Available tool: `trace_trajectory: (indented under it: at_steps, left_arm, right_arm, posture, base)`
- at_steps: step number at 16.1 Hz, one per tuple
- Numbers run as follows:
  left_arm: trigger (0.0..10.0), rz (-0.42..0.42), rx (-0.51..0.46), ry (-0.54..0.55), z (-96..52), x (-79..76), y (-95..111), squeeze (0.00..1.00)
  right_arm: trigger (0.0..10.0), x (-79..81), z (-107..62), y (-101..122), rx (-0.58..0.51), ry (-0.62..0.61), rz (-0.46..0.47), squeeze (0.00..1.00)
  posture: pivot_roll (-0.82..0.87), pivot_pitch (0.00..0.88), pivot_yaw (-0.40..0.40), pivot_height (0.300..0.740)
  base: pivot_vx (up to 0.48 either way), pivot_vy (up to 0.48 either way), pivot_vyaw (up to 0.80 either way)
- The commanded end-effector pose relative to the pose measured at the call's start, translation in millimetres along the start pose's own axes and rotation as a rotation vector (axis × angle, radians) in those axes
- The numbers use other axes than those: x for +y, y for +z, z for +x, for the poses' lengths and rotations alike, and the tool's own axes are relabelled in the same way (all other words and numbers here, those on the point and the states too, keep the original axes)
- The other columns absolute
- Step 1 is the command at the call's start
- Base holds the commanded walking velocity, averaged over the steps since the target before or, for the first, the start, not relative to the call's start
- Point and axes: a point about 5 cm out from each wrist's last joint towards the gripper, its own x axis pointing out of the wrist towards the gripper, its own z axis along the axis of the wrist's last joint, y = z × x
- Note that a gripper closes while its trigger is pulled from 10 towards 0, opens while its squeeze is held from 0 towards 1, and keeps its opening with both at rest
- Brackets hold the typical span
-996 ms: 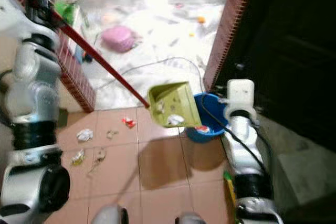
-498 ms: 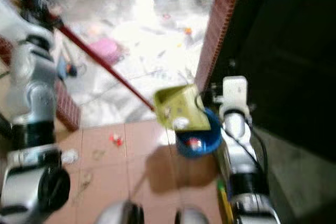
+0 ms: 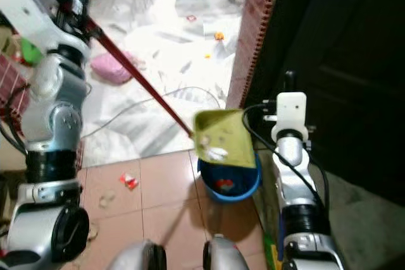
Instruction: Sweep floor
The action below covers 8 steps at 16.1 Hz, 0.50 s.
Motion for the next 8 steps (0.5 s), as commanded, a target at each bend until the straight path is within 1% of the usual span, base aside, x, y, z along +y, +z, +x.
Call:
trace_trajectory:
  at_steps: [1,2,3,4,6,7,8]
  left_arm:
    - [10.0,0.033,-0.05,-0.017,-1.1,-0.6,12,0.0]
    - [10.0,0.048,-0.045,-0.034,-2.1,-3.6,9,0.0]
    - [10.0,0.088,-0.044,-0.068,-4.0,-10.2,3,0.0]
    - [10.0,0.111,-0.044,-0.1,-6.1,-16.6,-1,0.0]
    - [10.0,0.135,-0.036,-0.15,-9.9,-28.6,-11,0.0]
    - [10.0,0.147,-0.036,-0.197,-13.4,-40.0,-16,0.0]
    - [10.0,0.157,-0.037,-0.225,-14.4,-46.9,-18,0.0]
  right_arm:
    - [10.0,-0.8,1.2,7,-0.039,0.001,-0.018,0.0]
    - [10.0,-0.9,1.4,7,-0.04,0.001,-0.018,0.0]
    - [10.0,-1.1,2.1,8,-0.043,0.0,-0.018,0.0]
    - [10.0,-1.5,2.3,8,-0.045,-0.002,-0.018,0.0]
    - [10.0,-2.2,2.7,8,-0.045,-0.005,-0.019,0.0]
    - [10.0,-2.1,2.6,9,-0.045,-0.008,-0.019,0.0]
    - [10.0,-1.9,2.7,9,-0.045,-0.009,-0.019,0.0]
  posture:
    - [-0.08,0.089,0.033,0.74]
    - [-0.08,0.091,0.031,0.74]
    - [-0.08,0.091,0.032,0.74]
    - [-0.08,0.092,0.031,0.74]
    - [-0.08,0.093,0.033,0.74]
    - [-0.08,0.093,0.033,0.74]
    - [-0.09,0.093,0.035,0.74]
  base:
    - [0.0,0.0,0.0]
    - [0.0,0.0,0.0]
    - [0.0,0.0,0.0]
    - [0.0,0.0,0.0]
    - [0.0,0.0,0.0]
    - [0.0,0.0,0.0]
    - [0.0,0.0,0.0]
